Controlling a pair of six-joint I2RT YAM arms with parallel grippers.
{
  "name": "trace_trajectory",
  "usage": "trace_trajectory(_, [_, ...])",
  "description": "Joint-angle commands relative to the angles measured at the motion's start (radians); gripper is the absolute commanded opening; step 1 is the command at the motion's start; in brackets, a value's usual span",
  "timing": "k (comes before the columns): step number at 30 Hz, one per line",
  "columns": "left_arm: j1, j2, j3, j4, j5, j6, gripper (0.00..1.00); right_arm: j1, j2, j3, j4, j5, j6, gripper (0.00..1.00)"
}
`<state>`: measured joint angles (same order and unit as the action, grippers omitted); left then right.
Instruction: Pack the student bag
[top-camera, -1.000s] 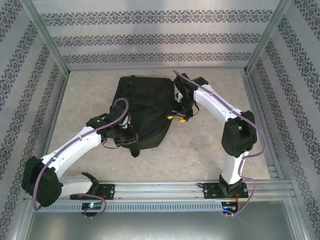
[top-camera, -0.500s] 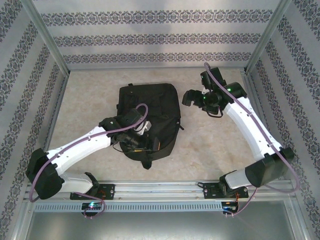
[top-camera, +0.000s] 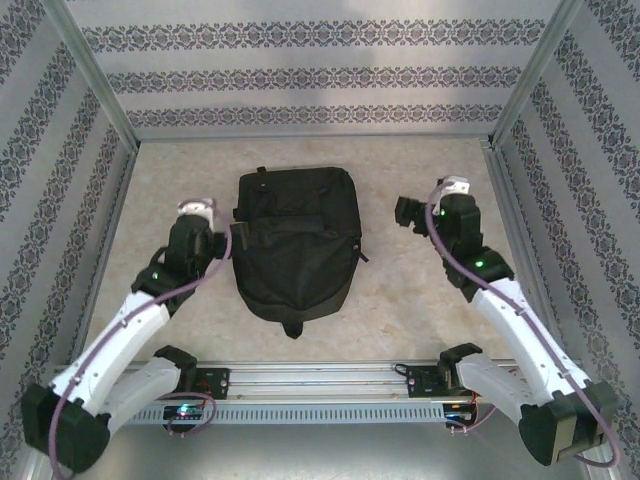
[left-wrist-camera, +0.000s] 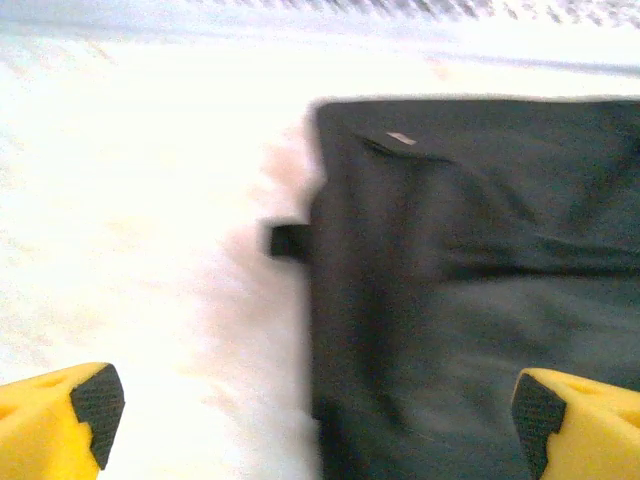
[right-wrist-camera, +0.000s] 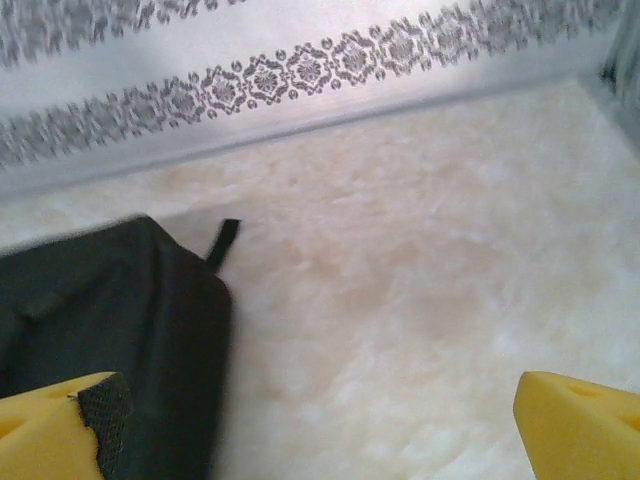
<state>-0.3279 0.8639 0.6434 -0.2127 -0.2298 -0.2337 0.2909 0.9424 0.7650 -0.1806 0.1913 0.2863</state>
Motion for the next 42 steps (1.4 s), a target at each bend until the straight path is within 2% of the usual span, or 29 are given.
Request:
trace_trajectory(1, [0.069,-0.046,-0.205,0.475,-0.227,0.306,1.00,0.009,-0.020,-0.152,0.371,0.021,-0.399,0.98])
trace_trajectory(3, [0.122,-0.015,-0.279,0.580,-0.274,0.344,1.00,-0.016,-0.023,-0.204,0.377,0.041,-0.460,0.98])
trace_trajectory(6, [0.206,0.080,-0.342,0.660,-0.228,0.304,1.00,-0.087,0.008,-0.264,0.411,0.051,-0.413,0.98])
trace_trajectory(9, [0.239,0.238,-0.370,0.791,-0.179,0.285,1.00,-0.166,0.060,-0.366,0.601,-0.028,-0.348,0.98])
trace_trajectory(11, [0.262,0.357,-0.353,0.882,-0.184,0.261,1.00,-0.210,0.123,-0.404,0.713,-0.026,-0.278,0.98])
trace_trajectory(14, [0.303,0.495,-0.355,1.113,0.019,0.330,1.00,-0.256,0.261,-0.444,0.869,-0.105,-0.289,0.98])
trace_trajectory(15, [0.306,0.501,-0.303,1.007,0.004,0.306,1.00,-0.271,0.306,-0.461,0.931,-0.118,-0.284,0.98])
trace_trajectory(16, [0.326,0.510,-0.252,0.902,0.048,0.287,1.00,-0.285,0.360,-0.476,1.026,-0.112,-0.257,0.98])
trace_trajectory(18, [0.362,0.538,-0.215,0.862,0.133,0.279,1.00,-0.306,0.416,-0.456,1.039,-0.095,-0.197,0.98])
trace_trajectory(22, [0.406,0.485,-0.296,0.960,0.218,0.257,1.00,-0.311,0.594,-0.549,1.399,-0.116,-0.188,0.98])
trace_trajectory(25, [0.414,0.449,-0.373,1.076,0.238,0.261,1.00,-0.309,0.556,-0.502,1.259,-0.177,-0.216,0.98])
trace_trajectory(28, [0.406,0.437,-0.407,1.134,0.223,0.267,1.00,-0.308,0.601,-0.504,1.339,-0.152,-0.205,0.98])
trace_trajectory(29, [0.395,0.429,-0.405,1.121,0.204,0.253,1.00,-0.306,0.591,-0.495,1.304,-0.149,-0.209,0.98])
trace_trajectory(30, [0.394,0.424,-0.409,1.112,0.181,0.156,1.00,-0.305,0.583,-0.486,1.278,-0.147,-0.211,0.98])
trace_trajectory(31, [0.394,0.440,-0.444,1.200,0.210,0.097,1.00,-0.301,0.583,-0.483,1.268,-0.132,-0.213,0.98])
trace_trajectory(32, [0.392,0.440,-0.479,1.274,0.307,0.123,1.00,-0.296,0.588,-0.483,1.280,-0.116,-0.213,0.98])
trace_trajectory(33, [0.391,0.420,-0.490,1.270,0.330,0.131,1.00,-0.295,0.594,-0.483,1.287,-0.112,-0.211,0.98])
trace_trajectory(34, [0.391,0.411,-0.492,1.258,0.302,0.129,1.00,-0.294,0.592,-0.483,1.284,-0.113,-0.213,0.98])
trace_trajectory(36, [0.393,0.460,-0.508,1.335,0.154,0.129,1.00,-0.294,0.590,-0.483,1.283,-0.111,-0.211,0.98])
trace_trajectory(37, [0.411,0.524,-0.505,1.378,0.054,0.051,1.00,-0.295,0.591,-0.487,1.287,-0.108,-0.211,0.98])
trace_trajectory(38, [0.426,0.615,-0.513,1.473,0.016,0.010,1.00,-0.294,0.589,-0.489,1.290,-0.103,-0.210,0.98])
trace_trajectory(39, [0.451,0.693,-0.528,1.618,0.070,0.016,1.00,-0.294,0.588,-0.493,1.294,-0.101,-0.208,0.98])
trace_trajectory(40, [0.475,0.695,-0.524,1.614,0.193,0.029,1.00,-0.293,0.587,-0.494,1.295,-0.099,-0.207,0.98])
trace_trajectory(42, [0.433,0.690,-0.464,1.470,0.315,0.128,1.00,-0.294,0.590,-0.486,1.286,-0.108,-0.210,0.98])
